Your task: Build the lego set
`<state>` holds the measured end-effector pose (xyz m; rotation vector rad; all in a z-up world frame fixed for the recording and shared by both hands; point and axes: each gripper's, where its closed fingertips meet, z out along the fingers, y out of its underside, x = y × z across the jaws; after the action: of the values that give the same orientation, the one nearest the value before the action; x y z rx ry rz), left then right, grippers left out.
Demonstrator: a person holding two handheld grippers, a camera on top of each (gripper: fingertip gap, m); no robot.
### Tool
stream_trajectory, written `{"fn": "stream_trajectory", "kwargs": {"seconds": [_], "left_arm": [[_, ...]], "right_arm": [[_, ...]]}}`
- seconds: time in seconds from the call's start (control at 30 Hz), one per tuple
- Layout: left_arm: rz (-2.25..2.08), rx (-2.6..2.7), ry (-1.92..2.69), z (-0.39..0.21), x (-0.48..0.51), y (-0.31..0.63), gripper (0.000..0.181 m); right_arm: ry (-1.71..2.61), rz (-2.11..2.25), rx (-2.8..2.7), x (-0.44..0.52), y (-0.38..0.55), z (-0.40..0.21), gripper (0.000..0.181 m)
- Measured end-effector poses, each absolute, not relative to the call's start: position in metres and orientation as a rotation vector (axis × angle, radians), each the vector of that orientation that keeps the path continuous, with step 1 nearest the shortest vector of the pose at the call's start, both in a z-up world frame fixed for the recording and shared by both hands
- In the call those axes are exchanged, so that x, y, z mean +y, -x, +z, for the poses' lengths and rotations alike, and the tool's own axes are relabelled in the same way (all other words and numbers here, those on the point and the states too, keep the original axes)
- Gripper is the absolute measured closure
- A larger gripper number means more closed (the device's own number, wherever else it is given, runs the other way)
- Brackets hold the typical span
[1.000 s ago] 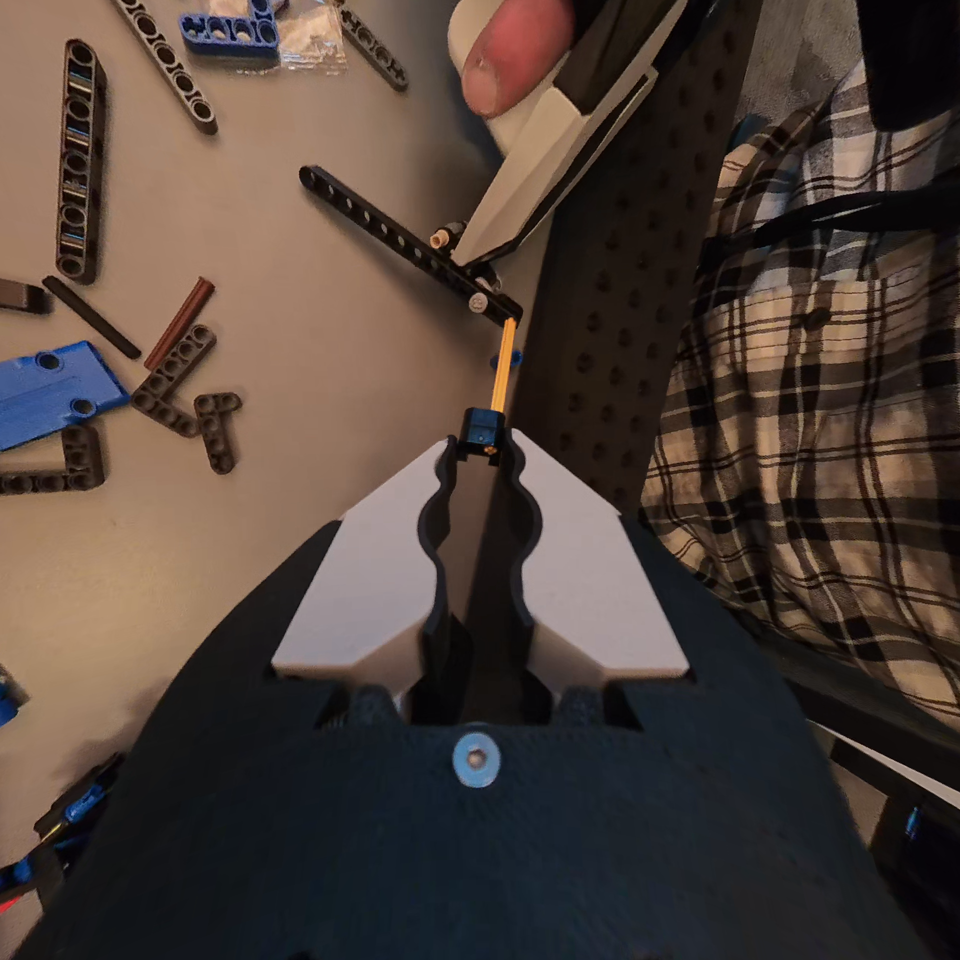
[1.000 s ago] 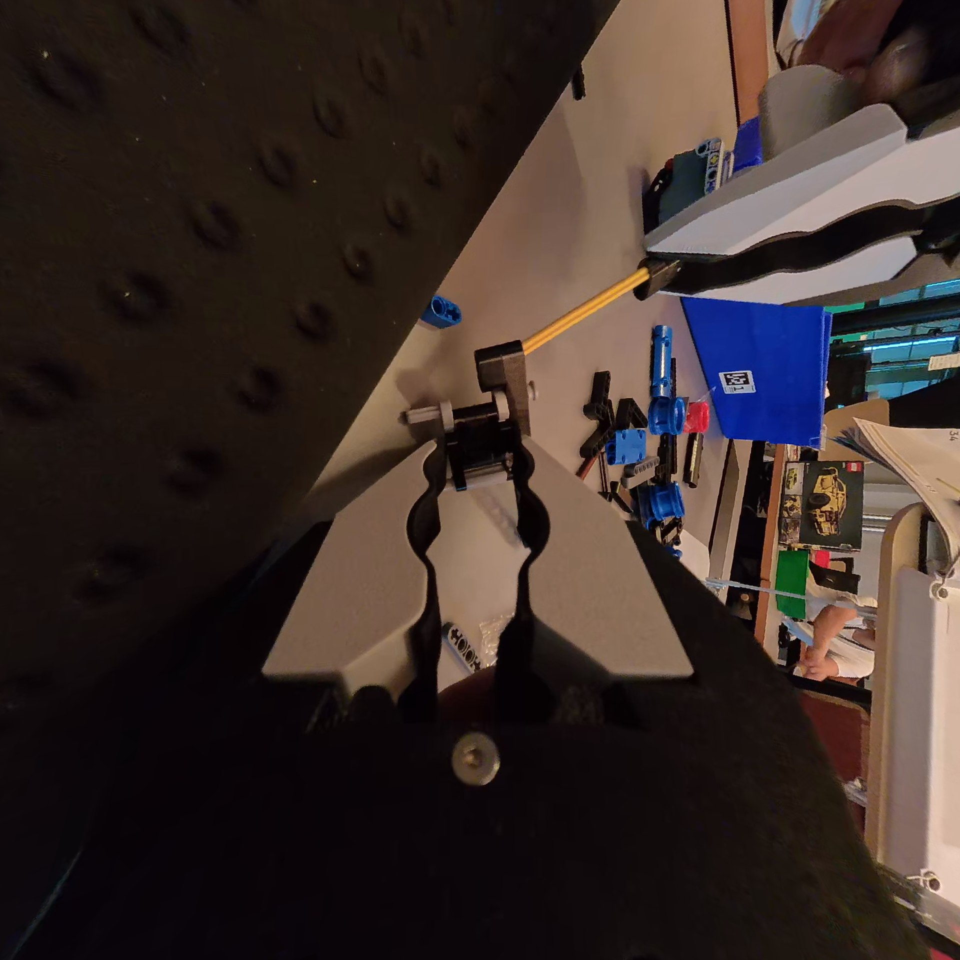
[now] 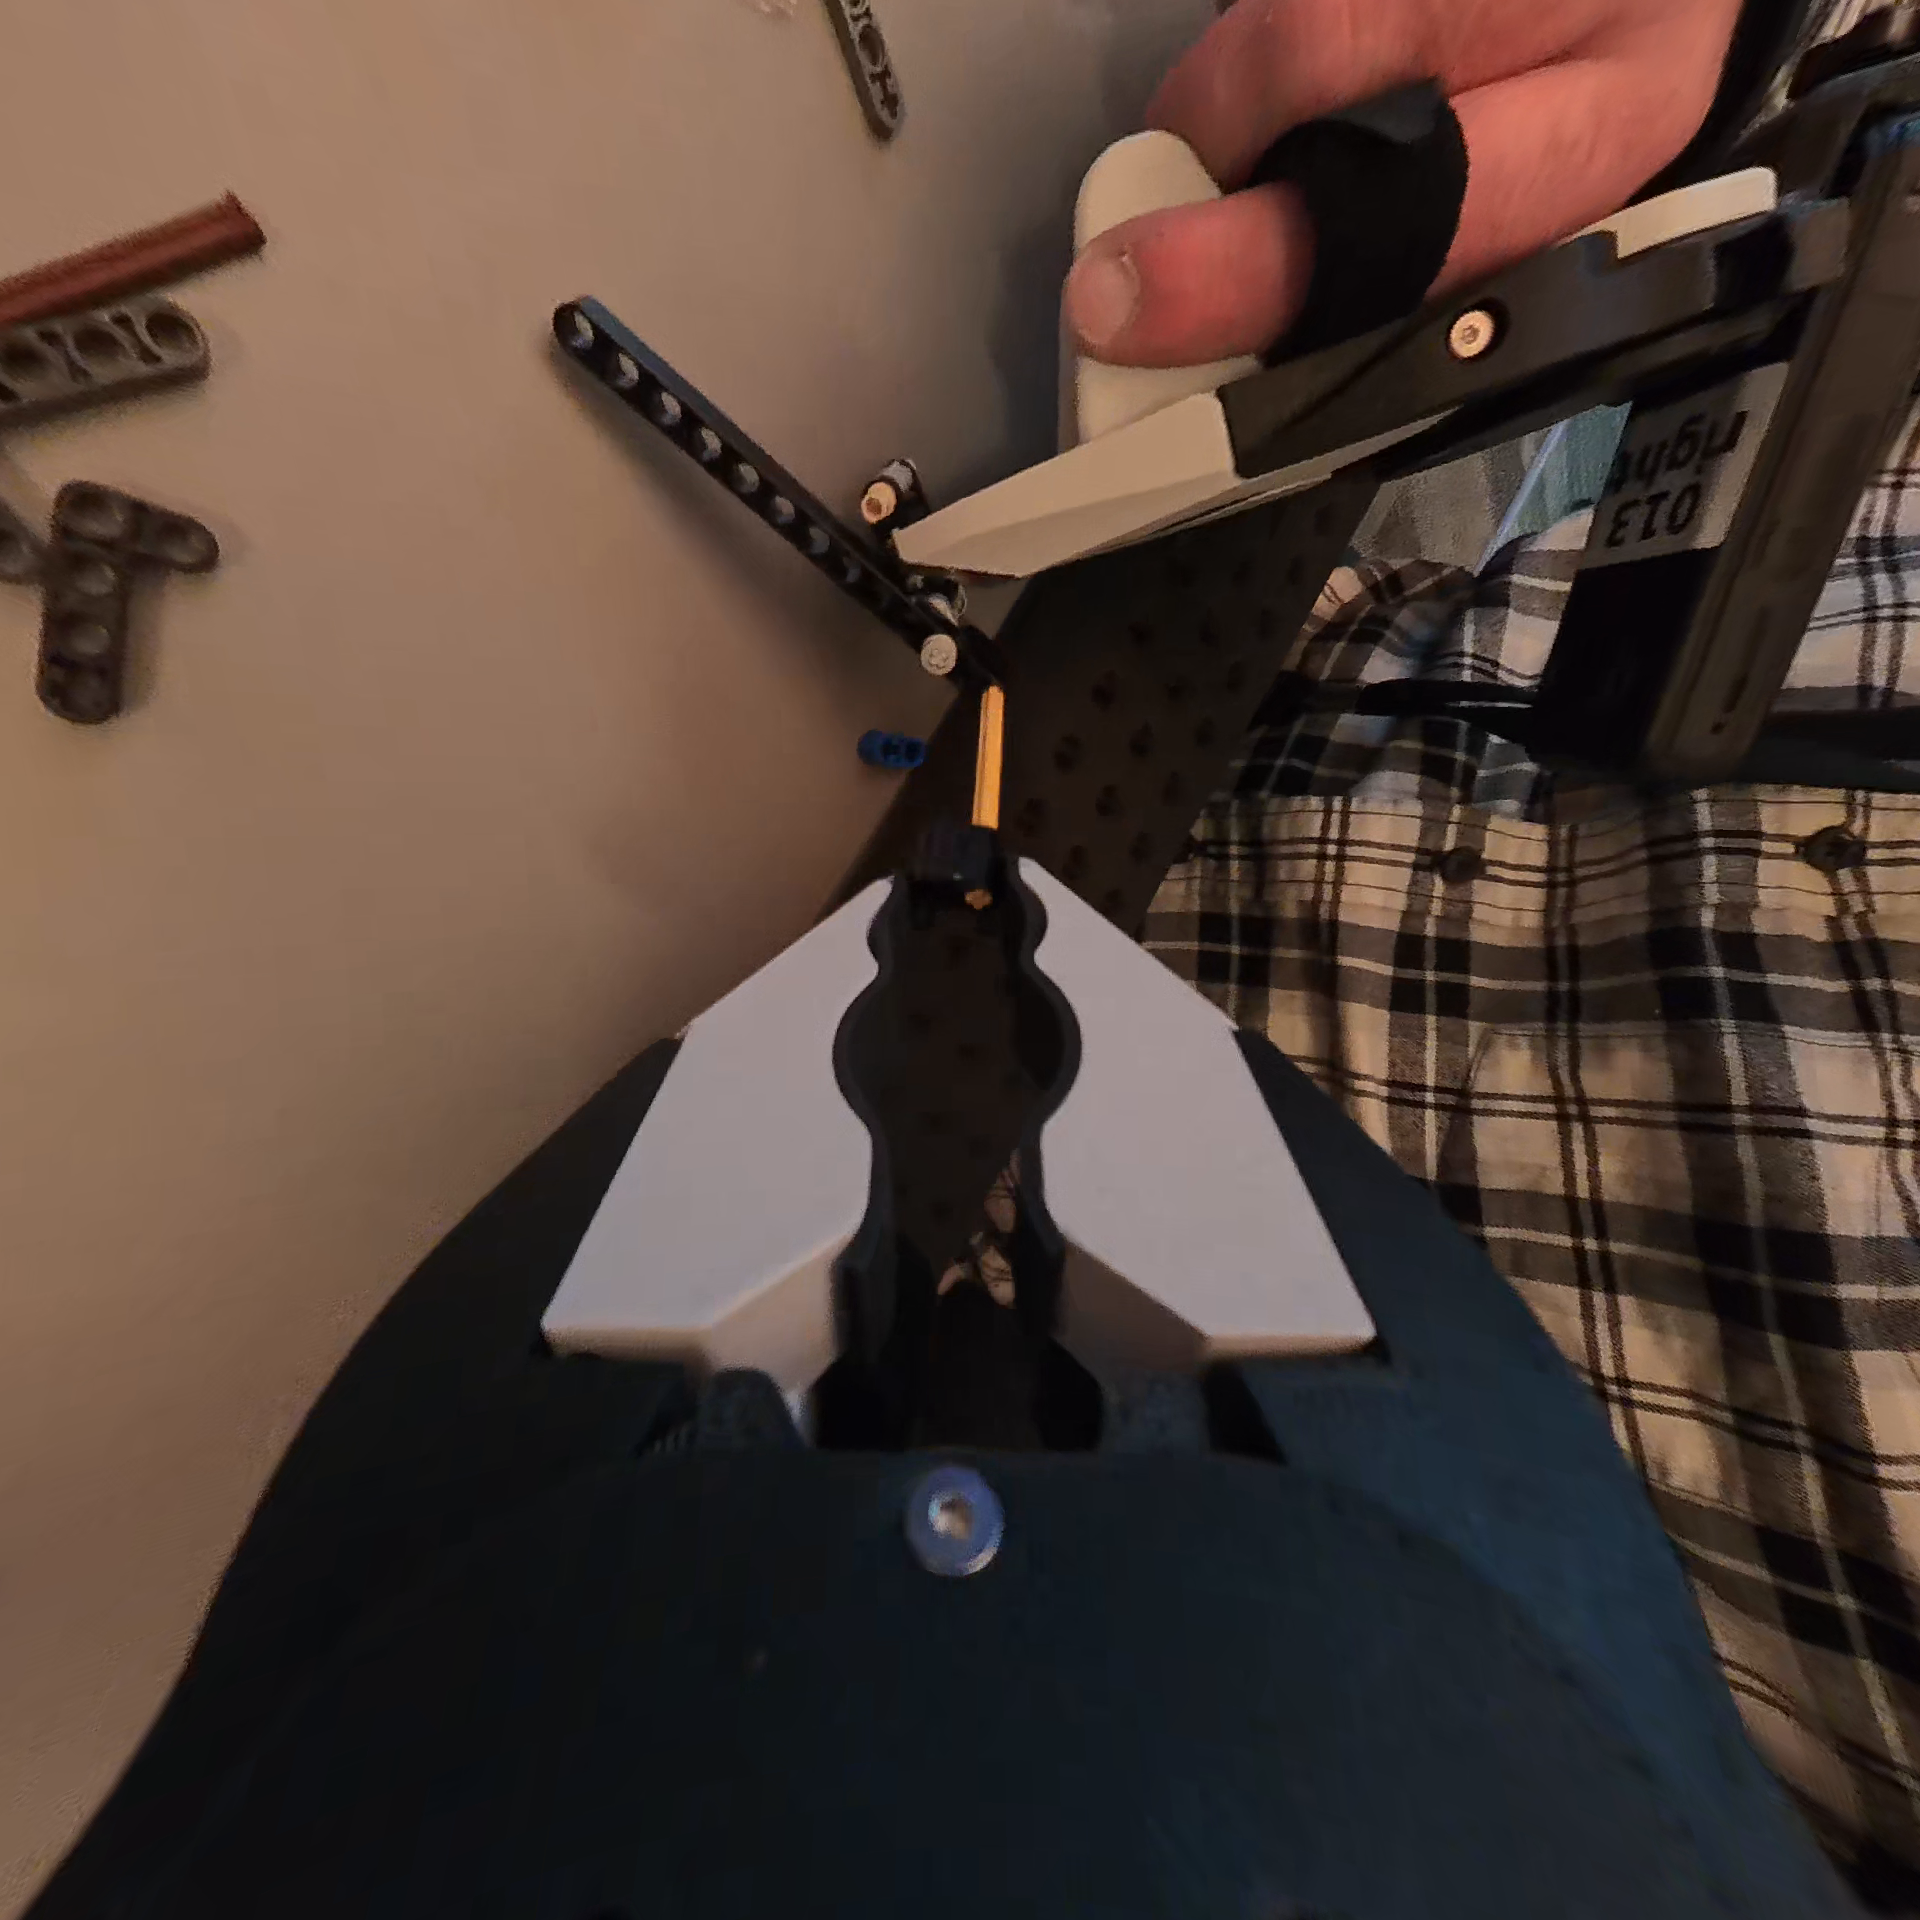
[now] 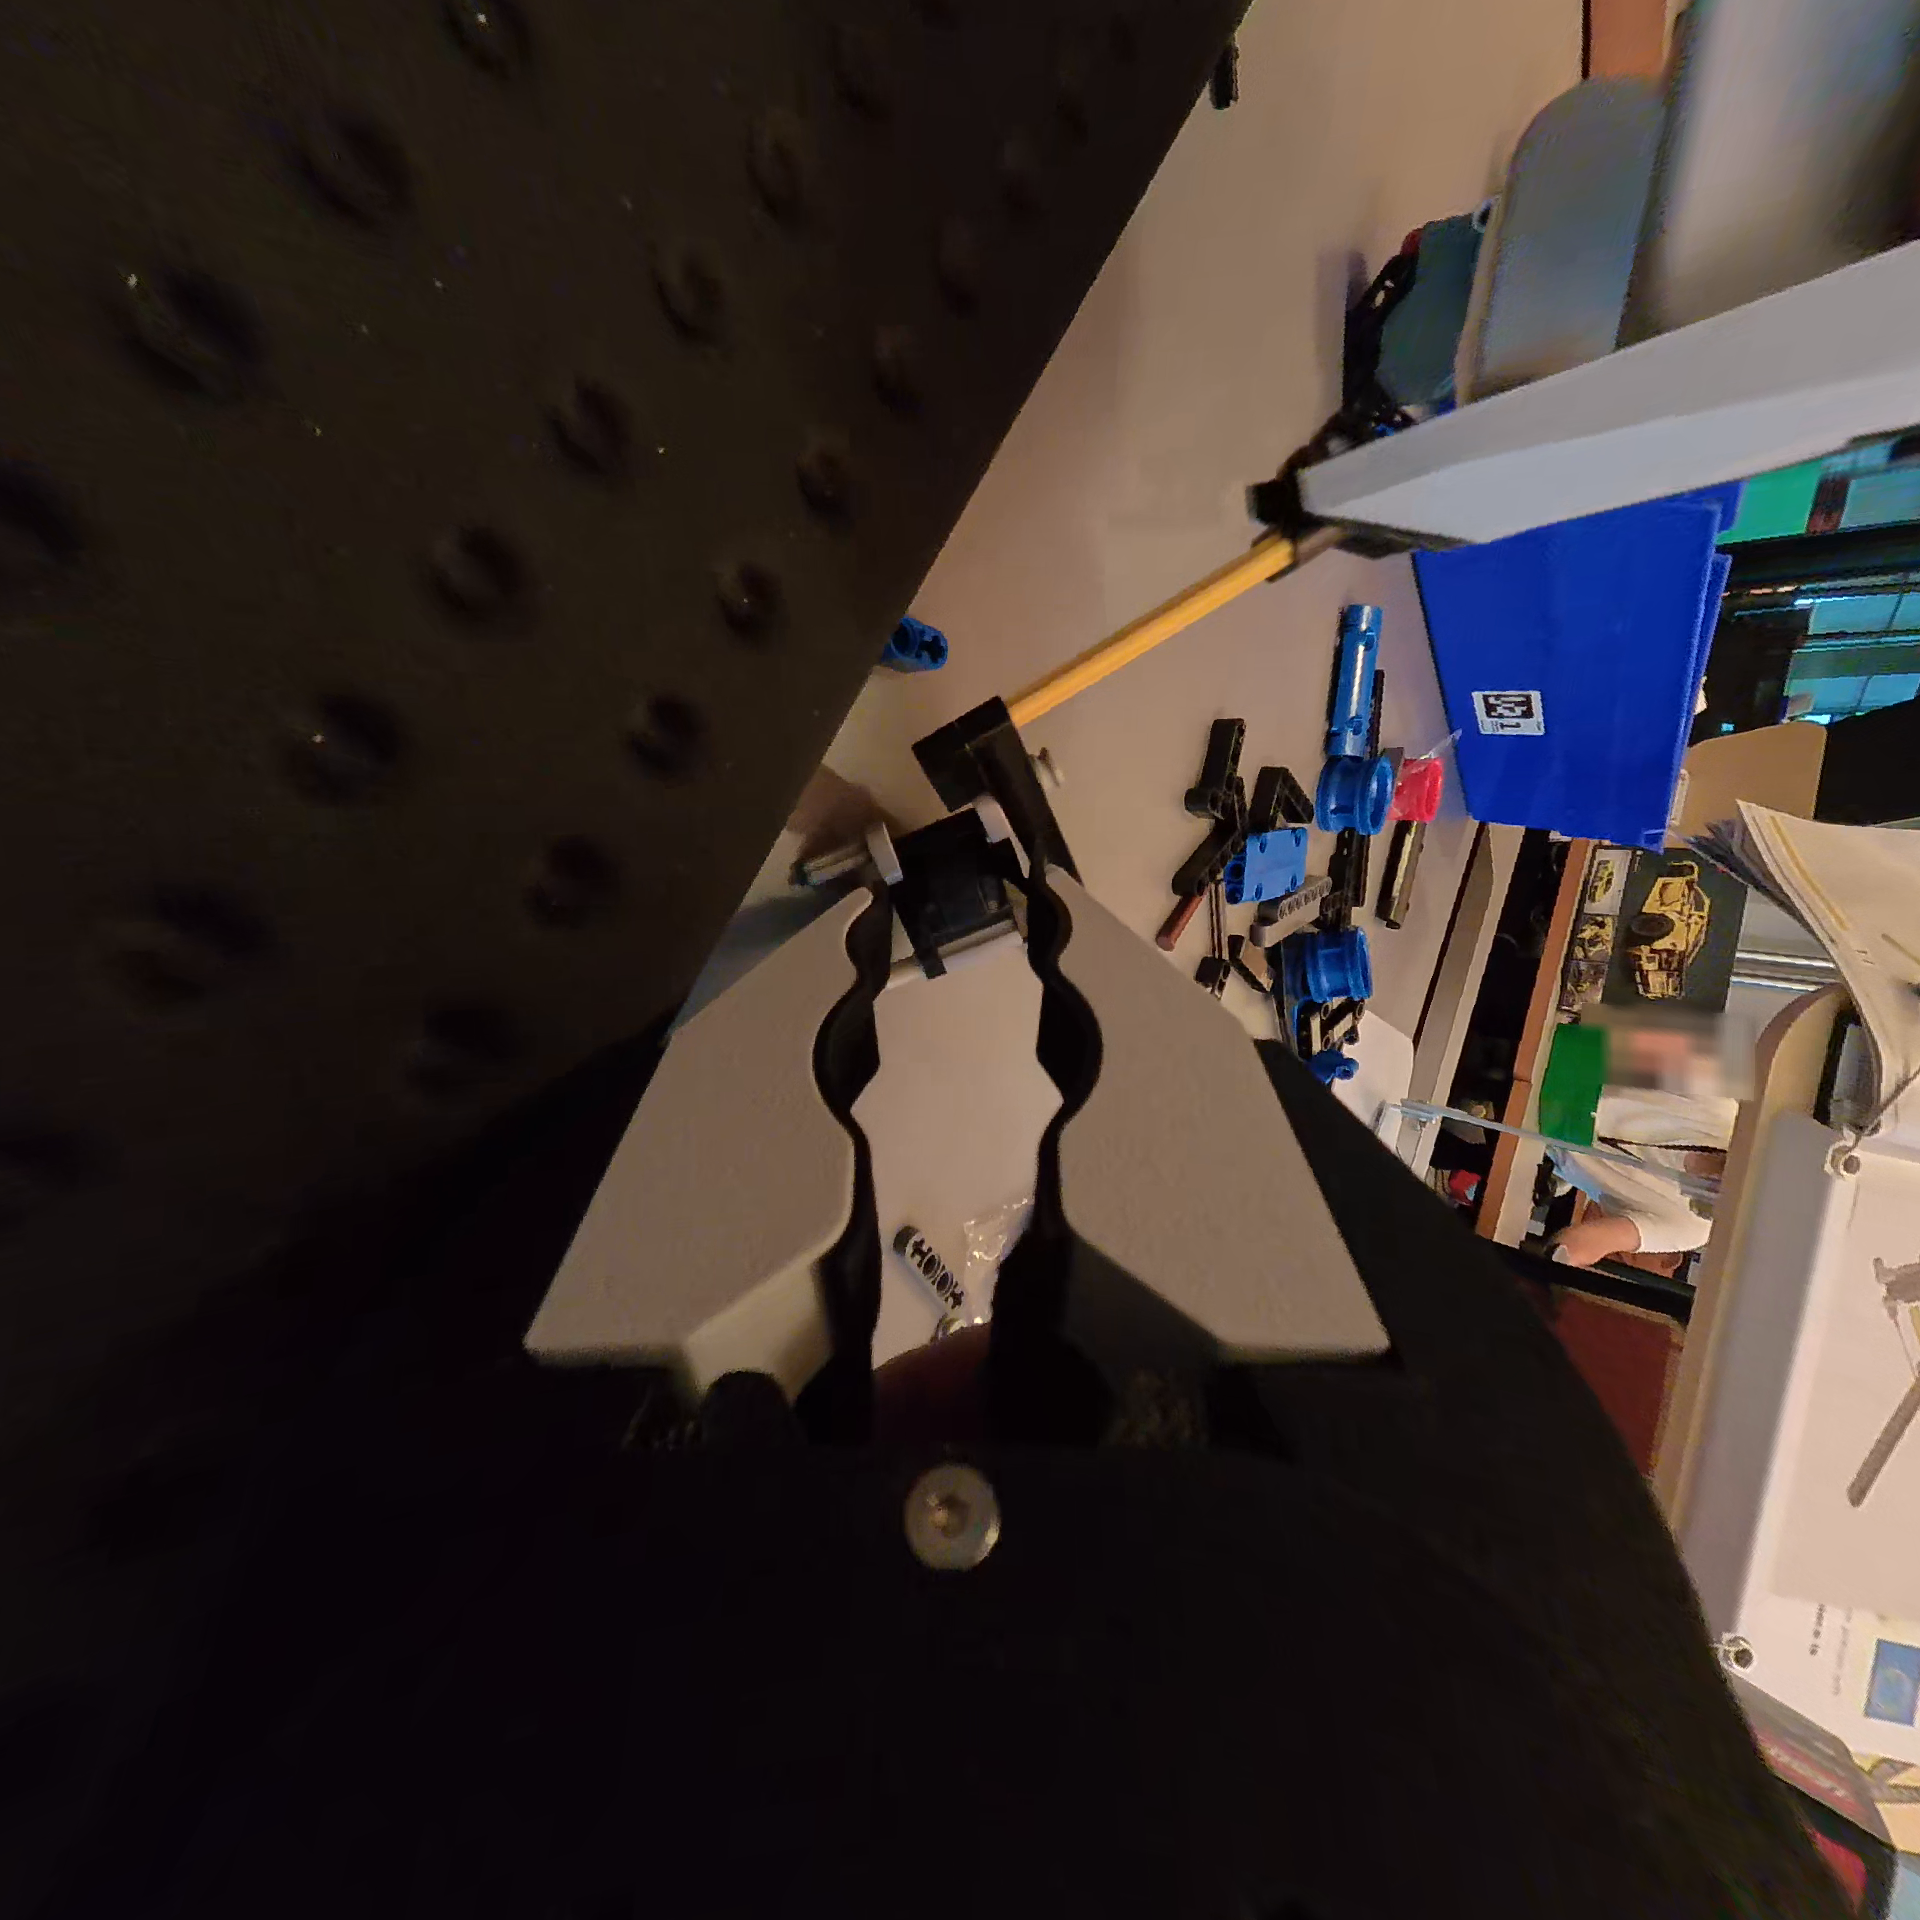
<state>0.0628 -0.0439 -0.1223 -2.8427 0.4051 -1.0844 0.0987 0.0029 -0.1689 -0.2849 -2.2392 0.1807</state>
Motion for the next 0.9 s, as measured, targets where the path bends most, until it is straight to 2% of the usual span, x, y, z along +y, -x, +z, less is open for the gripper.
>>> {"fn": "stream_trajectory", "kwargs": {"seconds": [0.03,0.27,0.43,0.6,0.67,0.77,0.9], "left_arm": [[-1.096,0.399,2.842,-0.123,-0.046,-0.064,0.166],[-0.92,0.639,2.653,-0.133,-0.043,-0.077,0.147],[-0.457,0.998,2.505,-0.142,-0.045,-0.051,0.139],[0.075,1.343,2.163,-0.128,-0.018,-0.033,0.142],[0.051,1.378,2.092,-0.127,-0.014,-0.04,0.145],[0.063,1.4,2.057,-0.128,-0.012,-0.038,0.165],[0.014,1.34,2.058,-0.128,-0.015,-0.042,0.168]], "right_arm": [[0.285,0.181,-2.239,0.003,-0.099,-0.169,0.156],[0.293,0.201,-2.238,0.002,-0.099,-0.169,0.156],[0.305,0.222,-2.237,0.002,-0.099,-0.169,0.156],[0.302,0.229,-2.236,0.002,-0.099,-0.169,0.157],[0.301,0.23,-2.234,0.002,-0.099,-0.169,0.157],[0.309,0.233,-2.233,0.002,-0.099,-0.169,0.157],[0.319,0.254,-2.232,0.001,-0.099,-0.169,0.157]]}}
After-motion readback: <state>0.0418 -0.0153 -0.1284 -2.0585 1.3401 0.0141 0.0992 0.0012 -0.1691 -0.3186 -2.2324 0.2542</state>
